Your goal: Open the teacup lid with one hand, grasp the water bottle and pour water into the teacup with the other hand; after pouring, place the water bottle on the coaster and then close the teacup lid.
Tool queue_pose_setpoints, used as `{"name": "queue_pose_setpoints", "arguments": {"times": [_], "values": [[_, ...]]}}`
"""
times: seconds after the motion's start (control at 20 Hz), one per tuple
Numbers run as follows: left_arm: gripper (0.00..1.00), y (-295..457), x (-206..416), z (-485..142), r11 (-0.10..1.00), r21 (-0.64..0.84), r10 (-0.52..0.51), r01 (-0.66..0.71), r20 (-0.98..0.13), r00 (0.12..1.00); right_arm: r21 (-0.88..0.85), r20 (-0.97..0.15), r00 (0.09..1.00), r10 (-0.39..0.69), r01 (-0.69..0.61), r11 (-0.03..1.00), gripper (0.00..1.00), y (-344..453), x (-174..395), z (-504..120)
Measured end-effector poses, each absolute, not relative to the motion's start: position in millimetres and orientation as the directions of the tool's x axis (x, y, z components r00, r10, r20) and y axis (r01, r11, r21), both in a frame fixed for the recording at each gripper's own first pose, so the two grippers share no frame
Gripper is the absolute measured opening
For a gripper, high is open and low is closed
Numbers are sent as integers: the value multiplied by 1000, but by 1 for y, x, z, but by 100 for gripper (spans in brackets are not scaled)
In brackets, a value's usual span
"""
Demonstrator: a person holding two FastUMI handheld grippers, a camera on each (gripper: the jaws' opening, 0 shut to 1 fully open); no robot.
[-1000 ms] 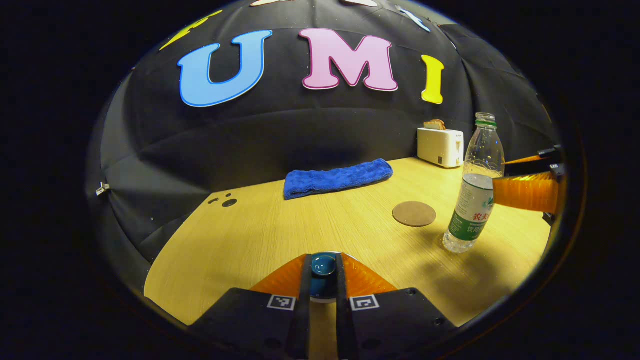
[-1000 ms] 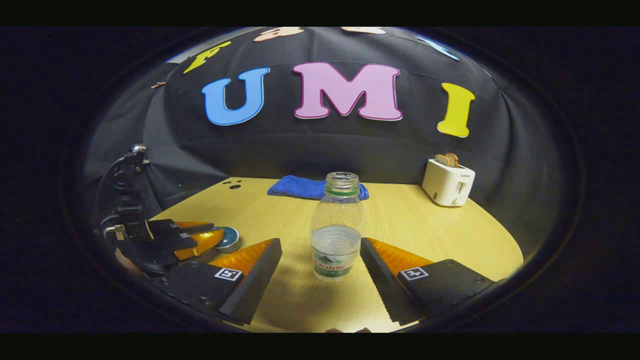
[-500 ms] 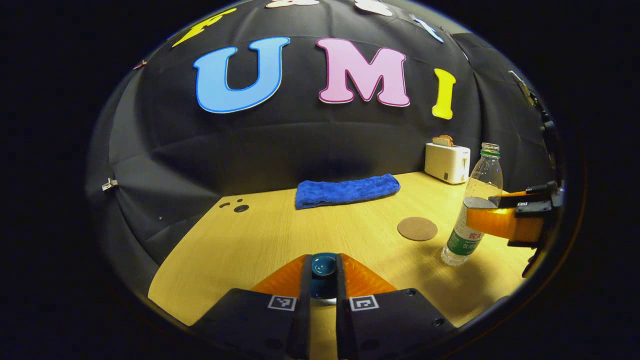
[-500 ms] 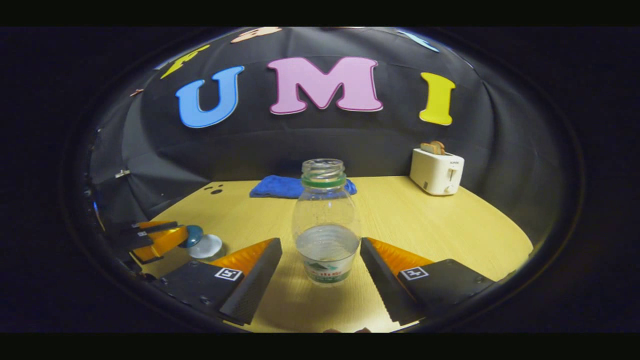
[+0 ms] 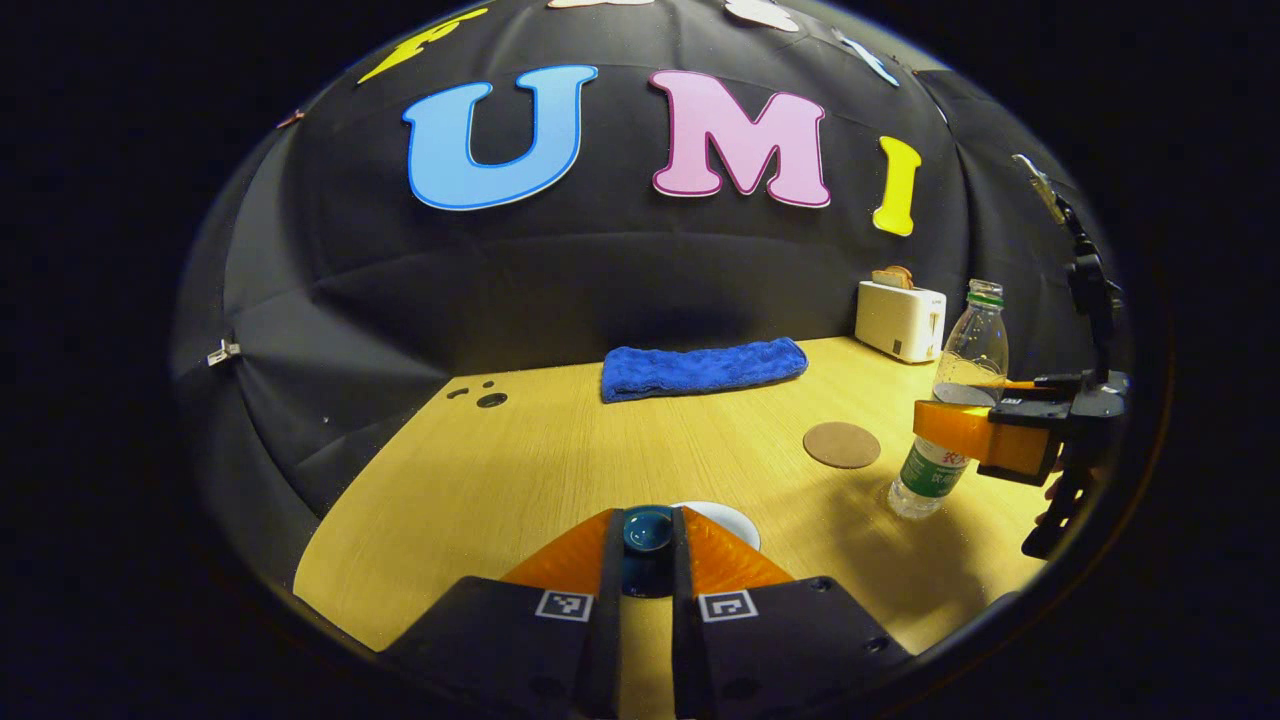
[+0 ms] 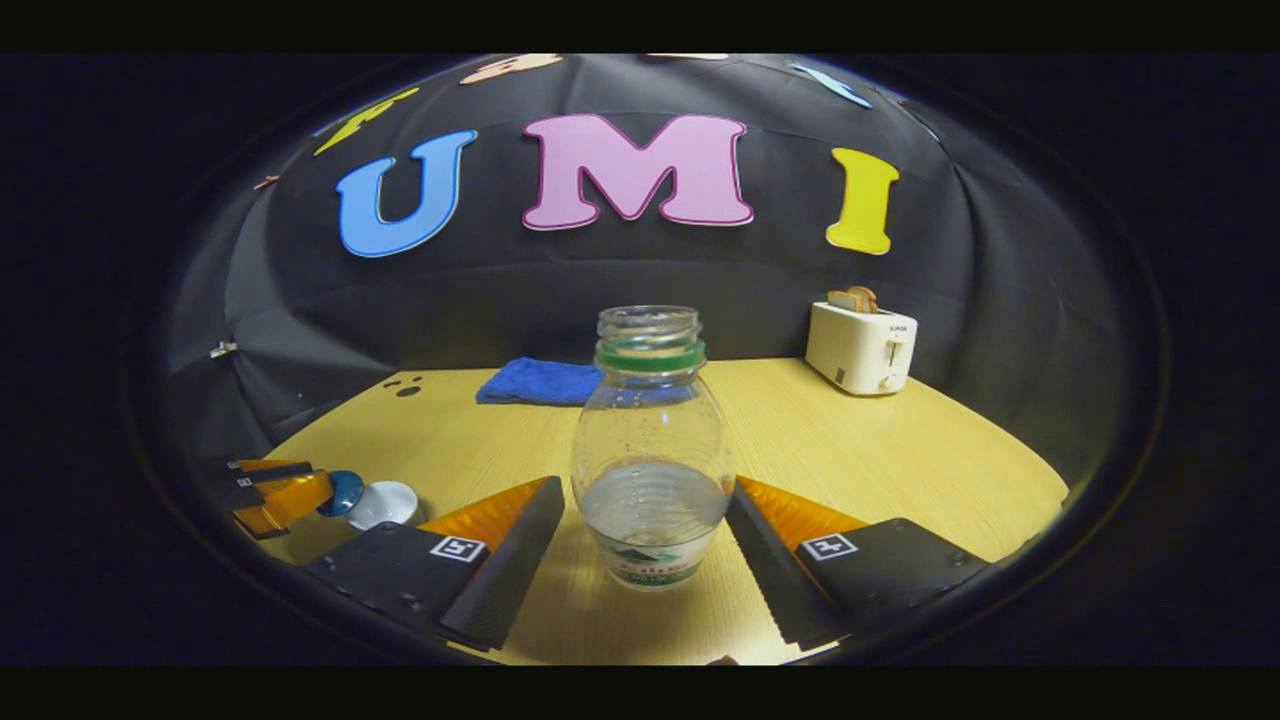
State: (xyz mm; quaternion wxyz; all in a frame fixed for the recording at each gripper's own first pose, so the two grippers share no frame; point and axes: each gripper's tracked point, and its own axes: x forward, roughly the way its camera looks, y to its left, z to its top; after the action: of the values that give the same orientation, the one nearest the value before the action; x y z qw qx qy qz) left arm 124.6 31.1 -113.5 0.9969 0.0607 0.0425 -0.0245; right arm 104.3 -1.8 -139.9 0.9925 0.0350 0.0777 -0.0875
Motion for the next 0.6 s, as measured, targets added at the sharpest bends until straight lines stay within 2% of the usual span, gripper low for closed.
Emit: {"name": "queue_pose_setpoints", "arguments": {"times": [0.05, 0.2, 0.45, 0.6], "values": [[24, 33, 124, -113, 991, 123, -44, 54, -88, 995, 64, -158, 973, -169, 181, 981, 95, -2, 105, -141], [24, 35, 123, -114, 990, 128, -48, 60, -92, 995, 62, -149, 975, -167, 177, 982, 81, -2, 108, -141], [24, 42, 119, -119, 992, 115, -42, 53, -102, 994, -12, -141, 980, -138, 137, 990, 79, 3, 109, -140], [24, 48, 117, -117, 995, 94, -32, 41, -97, 995, -100, -131, 985, -109, 96, 990, 74, 8, 113, -134]]}}
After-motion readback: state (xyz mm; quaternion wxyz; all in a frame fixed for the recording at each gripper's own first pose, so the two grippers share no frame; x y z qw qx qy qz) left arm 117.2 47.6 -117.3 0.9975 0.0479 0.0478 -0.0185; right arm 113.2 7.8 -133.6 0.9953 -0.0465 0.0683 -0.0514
